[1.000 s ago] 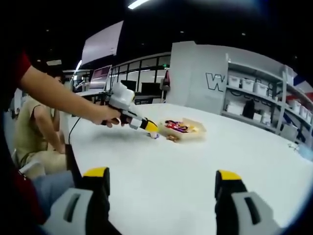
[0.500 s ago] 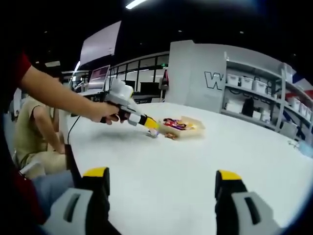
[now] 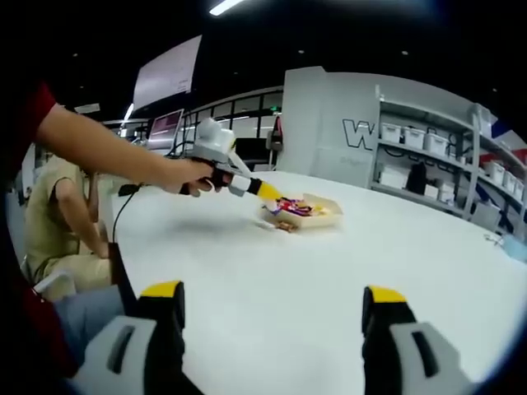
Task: Place the target food into the container with the food tongs after gripping and lifting it, then release it inside without dropping or visibly crushing the food.
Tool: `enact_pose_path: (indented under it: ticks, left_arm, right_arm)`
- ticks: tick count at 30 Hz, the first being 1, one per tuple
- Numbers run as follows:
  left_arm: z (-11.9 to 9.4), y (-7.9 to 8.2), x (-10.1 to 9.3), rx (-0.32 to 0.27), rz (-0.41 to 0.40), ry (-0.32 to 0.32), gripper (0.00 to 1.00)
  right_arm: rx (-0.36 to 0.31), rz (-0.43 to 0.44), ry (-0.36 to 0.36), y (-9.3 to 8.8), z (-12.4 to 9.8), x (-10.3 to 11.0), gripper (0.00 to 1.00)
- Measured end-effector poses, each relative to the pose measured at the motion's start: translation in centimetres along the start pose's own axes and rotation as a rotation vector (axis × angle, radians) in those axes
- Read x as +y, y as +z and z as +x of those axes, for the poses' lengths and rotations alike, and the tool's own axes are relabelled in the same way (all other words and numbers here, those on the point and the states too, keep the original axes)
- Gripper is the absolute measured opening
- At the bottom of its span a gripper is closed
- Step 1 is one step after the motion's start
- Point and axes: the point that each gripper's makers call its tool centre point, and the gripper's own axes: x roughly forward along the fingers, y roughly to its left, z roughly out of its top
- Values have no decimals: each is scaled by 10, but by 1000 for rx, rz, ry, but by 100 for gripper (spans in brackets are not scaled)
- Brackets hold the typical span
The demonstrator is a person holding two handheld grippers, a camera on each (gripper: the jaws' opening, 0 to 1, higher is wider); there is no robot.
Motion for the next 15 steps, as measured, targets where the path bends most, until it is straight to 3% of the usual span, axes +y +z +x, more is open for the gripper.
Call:
enact_pose_path:
  ticks: [15]
  left_arm:
    - [15,19,11,-19,15,27,24]
  right_arm:
    - [6,13,-11,-5,-4,-4,88]
